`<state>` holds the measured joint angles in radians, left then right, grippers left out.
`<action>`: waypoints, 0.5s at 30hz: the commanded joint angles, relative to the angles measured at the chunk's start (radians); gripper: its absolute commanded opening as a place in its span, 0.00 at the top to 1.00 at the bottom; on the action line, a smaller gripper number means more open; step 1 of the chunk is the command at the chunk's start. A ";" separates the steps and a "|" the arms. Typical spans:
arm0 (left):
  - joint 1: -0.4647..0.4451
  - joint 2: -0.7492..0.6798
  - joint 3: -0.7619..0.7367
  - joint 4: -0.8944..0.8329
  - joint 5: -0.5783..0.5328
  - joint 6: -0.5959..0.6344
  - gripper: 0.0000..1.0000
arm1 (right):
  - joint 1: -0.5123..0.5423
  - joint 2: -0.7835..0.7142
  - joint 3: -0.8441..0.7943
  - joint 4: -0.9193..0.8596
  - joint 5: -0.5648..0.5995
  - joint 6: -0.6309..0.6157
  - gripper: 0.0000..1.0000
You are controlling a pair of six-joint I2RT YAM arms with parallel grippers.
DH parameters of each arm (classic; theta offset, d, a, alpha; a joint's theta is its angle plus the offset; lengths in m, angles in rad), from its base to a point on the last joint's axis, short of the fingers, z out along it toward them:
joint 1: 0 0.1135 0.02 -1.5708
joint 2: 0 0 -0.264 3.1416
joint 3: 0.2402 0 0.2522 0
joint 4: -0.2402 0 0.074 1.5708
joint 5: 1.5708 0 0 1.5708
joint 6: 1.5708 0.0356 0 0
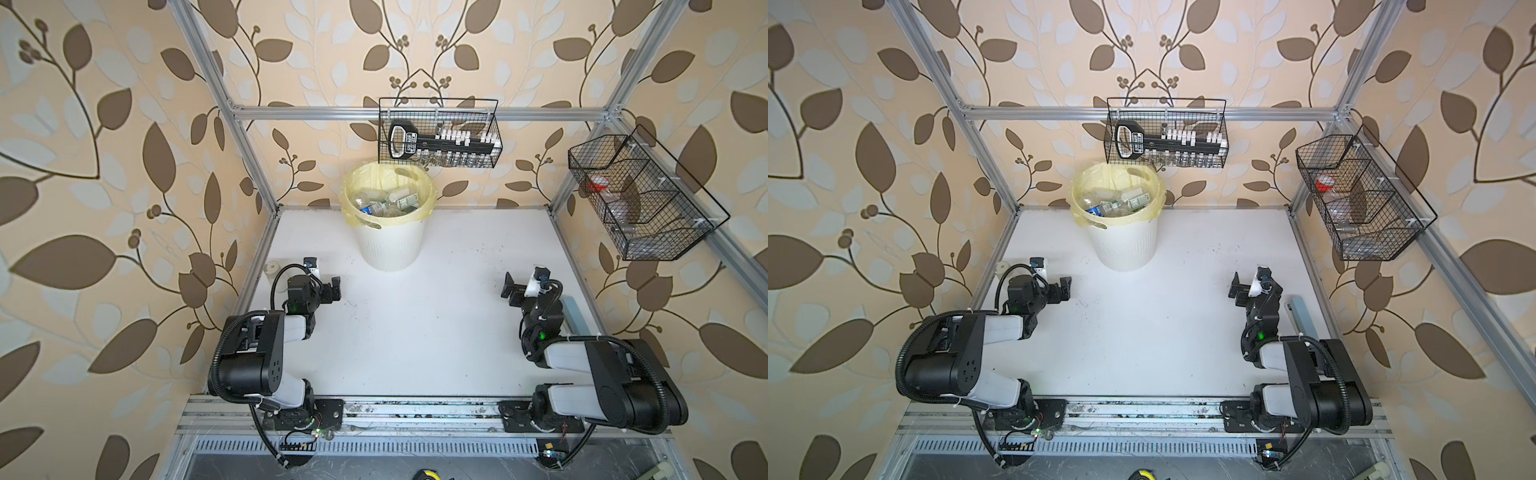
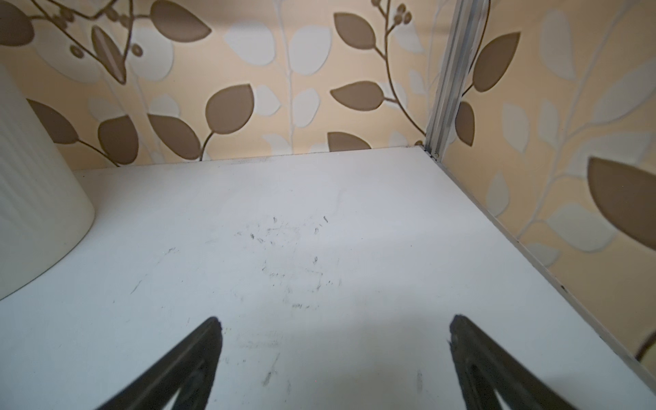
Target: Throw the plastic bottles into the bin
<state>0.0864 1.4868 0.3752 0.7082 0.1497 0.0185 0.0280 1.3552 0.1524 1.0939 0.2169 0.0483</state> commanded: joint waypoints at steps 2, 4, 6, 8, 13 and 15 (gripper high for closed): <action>0.004 0.000 -0.002 0.042 0.008 -0.009 0.01 | 0.065 -0.001 -0.022 0.048 0.073 -0.048 0.00; 0.006 0.000 -0.002 0.042 0.009 -0.009 0.01 | 0.070 -0.003 -0.031 0.053 0.101 -0.047 0.00; 0.004 0.000 -0.002 0.042 0.009 -0.009 0.01 | 0.068 0.002 -0.020 0.039 0.109 -0.041 0.00; 0.004 0.001 -0.002 0.042 0.009 -0.008 0.01 | 0.070 0.000 -0.022 0.041 0.112 -0.041 0.00; 0.005 0.000 -0.002 0.042 0.008 -0.009 0.01 | 0.069 0.001 -0.022 0.042 0.111 -0.041 0.00; 0.006 -0.001 -0.002 0.042 0.009 -0.009 0.01 | 0.077 -0.001 -0.029 0.052 0.119 -0.048 0.00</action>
<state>0.0864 1.4868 0.3748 0.7082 0.1501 0.0185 0.0952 1.3552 0.1402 1.1046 0.3111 0.0319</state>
